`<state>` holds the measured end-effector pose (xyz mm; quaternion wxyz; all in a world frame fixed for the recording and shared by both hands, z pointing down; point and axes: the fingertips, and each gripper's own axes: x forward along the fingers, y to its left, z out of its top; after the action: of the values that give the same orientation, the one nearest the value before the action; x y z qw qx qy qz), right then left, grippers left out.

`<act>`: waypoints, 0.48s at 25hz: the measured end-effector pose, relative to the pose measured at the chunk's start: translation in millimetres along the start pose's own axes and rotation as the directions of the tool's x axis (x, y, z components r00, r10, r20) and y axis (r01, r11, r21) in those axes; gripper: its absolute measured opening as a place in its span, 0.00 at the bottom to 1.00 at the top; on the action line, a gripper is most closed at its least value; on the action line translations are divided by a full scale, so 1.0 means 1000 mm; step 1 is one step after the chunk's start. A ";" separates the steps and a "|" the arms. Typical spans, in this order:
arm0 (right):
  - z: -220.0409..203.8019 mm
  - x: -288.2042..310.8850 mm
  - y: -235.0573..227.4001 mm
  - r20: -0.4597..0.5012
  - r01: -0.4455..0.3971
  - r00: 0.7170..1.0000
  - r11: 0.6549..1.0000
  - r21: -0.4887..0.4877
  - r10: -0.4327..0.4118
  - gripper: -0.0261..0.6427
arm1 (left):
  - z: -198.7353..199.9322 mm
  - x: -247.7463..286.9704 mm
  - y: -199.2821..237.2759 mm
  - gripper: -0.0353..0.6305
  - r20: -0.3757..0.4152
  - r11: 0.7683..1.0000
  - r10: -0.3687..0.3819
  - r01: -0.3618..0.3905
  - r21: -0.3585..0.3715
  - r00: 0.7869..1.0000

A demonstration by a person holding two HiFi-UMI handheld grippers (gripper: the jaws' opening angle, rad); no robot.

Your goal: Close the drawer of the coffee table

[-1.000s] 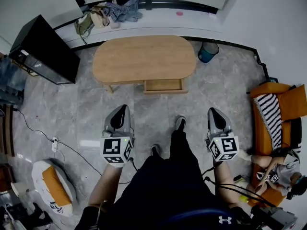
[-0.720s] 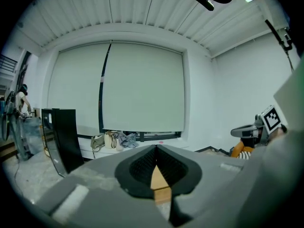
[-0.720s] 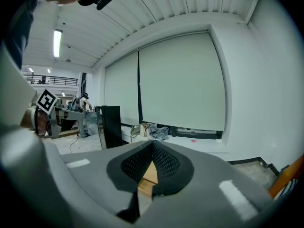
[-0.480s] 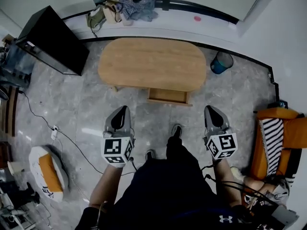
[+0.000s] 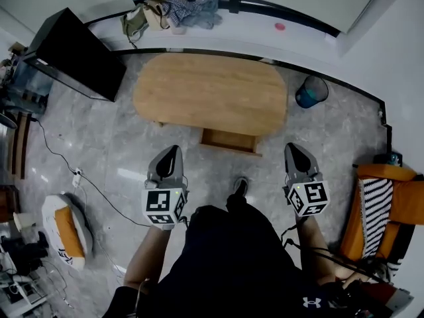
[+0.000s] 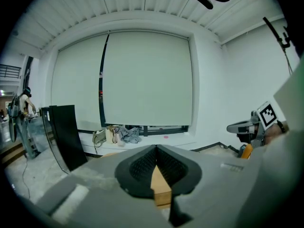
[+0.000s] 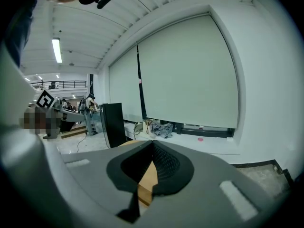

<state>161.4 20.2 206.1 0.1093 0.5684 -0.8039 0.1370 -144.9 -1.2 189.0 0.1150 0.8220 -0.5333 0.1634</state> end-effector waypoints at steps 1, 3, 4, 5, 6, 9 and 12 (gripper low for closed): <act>0.000 0.003 -0.006 -0.003 0.000 1.000 1.000 -0.002 0.000 0.04 | 0.001 0.004 -0.001 0.05 -0.004 1.000 0.004 -0.004 0.005 1.000; -0.002 0.008 -0.021 -0.014 0.003 1.000 1.000 -0.003 -0.003 0.04 | 0.000 0.014 -0.003 0.06 -0.013 1.000 0.011 -0.011 0.021 1.000; -0.005 0.011 -0.029 -0.022 0.008 1.000 1.000 0.002 -0.008 0.04 | -0.001 0.020 -0.003 0.06 -0.021 0.999 0.014 -0.013 0.033 1.000; -0.008 0.014 -0.037 -0.030 0.016 0.999 1.000 0.010 -0.015 0.04 | -0.003 0.027 -0.003 0.06 -0.029 0.999 0.015 -0.013 0.049 0.999; -0.012 0.017 -0.045 -0.038 0.026 0.999 0.999 0.020 -0.025 0.04 | -0.006 0.035 -0.002 0.05 -0.037 0.998 0.014 -0.012 0.068 0.999; -0.023 0.034 -0.067 -0.055 0.069 0.996 0.996 0.047 -0.067 0.04 | -0.019 0.062 0.007 0.06 -0.076 0.993 0.002 0.007 0.119 0.997; -0.037 0.052 -0.075 -0.074 0.092 0.993 0.994 0.057 -0.088 0.04 | -0.044 0.087 0.017 0.06 -0.139 0.990 -0.015 0.034 0.139 0.990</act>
<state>215.9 -37.1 265.7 0.1268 0.6018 -0.7686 0.1762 -133.6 -65.4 263.7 0.0952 0.8213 -0.5010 0.2558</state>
